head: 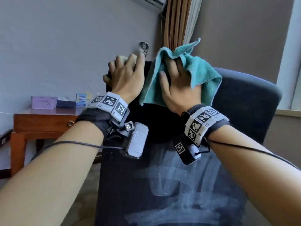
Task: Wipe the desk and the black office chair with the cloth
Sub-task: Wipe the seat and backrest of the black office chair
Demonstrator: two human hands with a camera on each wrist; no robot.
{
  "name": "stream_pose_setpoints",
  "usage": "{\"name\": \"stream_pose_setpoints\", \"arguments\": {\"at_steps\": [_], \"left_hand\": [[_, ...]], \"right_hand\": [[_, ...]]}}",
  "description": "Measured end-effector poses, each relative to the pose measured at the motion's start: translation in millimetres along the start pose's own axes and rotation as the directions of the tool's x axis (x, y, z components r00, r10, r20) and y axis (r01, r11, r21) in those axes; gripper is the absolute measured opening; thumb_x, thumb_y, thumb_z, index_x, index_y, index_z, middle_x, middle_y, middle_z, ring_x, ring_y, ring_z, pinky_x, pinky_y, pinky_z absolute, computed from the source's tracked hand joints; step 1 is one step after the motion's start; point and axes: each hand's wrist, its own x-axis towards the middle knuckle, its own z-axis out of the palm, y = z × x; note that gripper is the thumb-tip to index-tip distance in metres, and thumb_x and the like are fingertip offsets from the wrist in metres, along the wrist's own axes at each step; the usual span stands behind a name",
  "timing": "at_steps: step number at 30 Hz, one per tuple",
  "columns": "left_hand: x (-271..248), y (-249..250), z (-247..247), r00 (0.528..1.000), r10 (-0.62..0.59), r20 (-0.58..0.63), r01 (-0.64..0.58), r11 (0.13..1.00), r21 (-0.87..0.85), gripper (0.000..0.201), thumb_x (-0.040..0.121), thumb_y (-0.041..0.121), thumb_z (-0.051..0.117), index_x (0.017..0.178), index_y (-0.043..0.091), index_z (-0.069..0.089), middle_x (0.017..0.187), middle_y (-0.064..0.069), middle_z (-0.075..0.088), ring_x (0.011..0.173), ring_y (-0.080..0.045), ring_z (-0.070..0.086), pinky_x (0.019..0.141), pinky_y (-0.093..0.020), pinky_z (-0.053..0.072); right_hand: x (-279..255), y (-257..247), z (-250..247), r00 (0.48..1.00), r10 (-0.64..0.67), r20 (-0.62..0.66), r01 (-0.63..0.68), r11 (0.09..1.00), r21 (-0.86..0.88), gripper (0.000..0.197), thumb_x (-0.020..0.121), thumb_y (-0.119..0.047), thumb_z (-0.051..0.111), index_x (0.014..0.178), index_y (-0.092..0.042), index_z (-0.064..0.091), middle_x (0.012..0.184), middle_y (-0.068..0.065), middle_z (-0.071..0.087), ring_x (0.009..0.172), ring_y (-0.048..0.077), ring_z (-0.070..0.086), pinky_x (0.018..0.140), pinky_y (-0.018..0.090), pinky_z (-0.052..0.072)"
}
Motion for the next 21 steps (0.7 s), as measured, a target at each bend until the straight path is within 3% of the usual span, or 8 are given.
{"name": "stream_pose_setpoints", "arguments": {"at_steps": [2, 6, 9, 11, 13, 17, 18, 21], "left_hand": [[6, -9, -3, 0.998, -0.014, 0.062, 0.012, 0.999, 0.034, 0.044, 0.095, 0.060, 0.012, 0.075, 0.031, 0.037, 0.114, 0.007, 0.035, 0.123, -0.021, 0.026, 0.104, -0.047, 0.021], [14, -10, -10, 0.985, -0.074, 0.159, 0.062, 0.995, 0.081, 0.051, 0.093, 0.064, 0.007, 0.091, 0.028, 0.043, 0.128, -0.002, 0.035, 0.130, -0.023, 0.020, 0.101, -0.049, 0.020], [12, -5, -11, 0.986, -0.095, 0.134, 0.073, 0.984, 0.164, 0.047, 0.091, 0.068, 0.013, 0.094, 0.033, 0.043, 0.131, -0.002, 0.036, 0.130, -0.024, 0.020, 0.103, -0.050, 0.020], [11, -5, -13, 0.984, -0.113, 0.139, 0.088, 0.980, 0.178, 0.045, 0.090, 0.069, 0.014, 0.095, 0.035, 0.043, 0.133, -0.004, 0.036, 0.132, -0.025, 0.020, 0.104, -0.053, 0.020], [12, -11, -17, 0.980, -0.123, 0.155, 0.095, 0.979, 0.178, 0.045, 0.091, 0.067, 0.015, 0.096, 0.031, 0.042, 0.133, -0.007, 0.037, 0.132, -0.026, 0.020, 0.106, -0.053, 0.020], [15, -18, -20, 0.983, -0.107, 0.148, 0.082, 0.983, 0.166, 0.044, 0.094, 0.064, 0.017, 0.097, 0.028, 0.042, 0.128, -0.010, 0.038, 0.130, -0.027, 0.022, 0.109, -0.051, 0.021], [15, -16, -18, 0.984, -0.109, 0.138, 0.087, 0.984, 0.158, 0.043, 0.094, 0.063, 0.017, 0.099, 0.029, 0.042, 0.129, -0.010, 0.037, 0.131, -0.027, 0.021, 0.107, -0.051, 0.021], [12, -13, -10, 0.991, -0.108, 0.084, 0.092, 0.981, 0.171, 0.041, 0.094, 0.063, 0.019, 0.102, 0.029, 0.041, 0.132, -0.008, 0.035, 0.131, -0.025, 0.022, 0.105, -0.053, 0.022]], "right_hand": [[-8, 30, -13, 0.982, 0.184, -0.051, -0.186, 0.982, -0.026, 0.041, 0.098, -0.043, 0.035, 0.129, -0.020, 0.048, 0.128, 0.001, 0.054, 0.117, 0.026, 0.049, 0.104, 0.038, 0.032], [-30, 90, -44, 0.856, 0.505, -0.106, -0.515, 0.851, -0.103, 0.048, 0.092, -0.045, 0.032, 0.128, -0.017, 0.046, 0.130, 0.010, 0.045, 0.119, 0.031, 0.042, 0.101, 0.042, 0.030], [-26, 73, -37, 0.871, 0.489, 0.045, -0.476, 0.865, -0.159, 0.060, 0.081, -0.041, 0.048, 0.137, -0.020, 0.039, 0.140, 0.011, 0.035, 0.125, 0.036, 0.036, 0.104, 0.049, 0.030], [-20, 42, -23, 0.891, 0.430, 0.147, -0.443, 0.893, 0.076, 0.061, 0.090, -0.033, 0.057, 0.145, -0.023, 0.033, 0.148, 0.009, 0.036, 0.135, 0.031, 0.032, 0.112, 0.045, 0.024], [-16, 25, -17, 0.932, 0.337, 0.134, -0.360, 0.904, 0.229, 0.047, 0.098, -0.041, 0.042, 0.144, -0.030, 0.034, 0.149, 0.003, 0.039, 0.140, 0.020, 0.028, 0.118, 0.040, 0.016], [-29, 51, -34, 0.951, 0.301, 0.075, -0.310, 0.937, 0.160, 0.047, 0.099, -0.052, 0.031, 0.143, -0.036, 0.035, 0.150, -0.002, 0.037, 0.142, 0.017, 0.025, 0.119, 0.039, 0.014], [-35, 64, -40, 0.919, 0.386, 0.079, -0.394, 0.904, 0.164, 0.049, 0.098, -0.053, 0.030, 0.145, -0.036, 0.031, 0.153, 0.000, 0.034, 0.143, 0.018, 0.023, 0.120, 0.039, 0.012], [-58, 100, -53, 0.744, 0.665, 0.065, -0.667, 0.745, 0.011, 0.063, 0.097, -0.047, 0.039, 0.152, -0.028, 0.015, 0.157, 0.009, 0.019, 0.144, 0.026, 0.016, 0.117, 0.038, 0.006]]}}
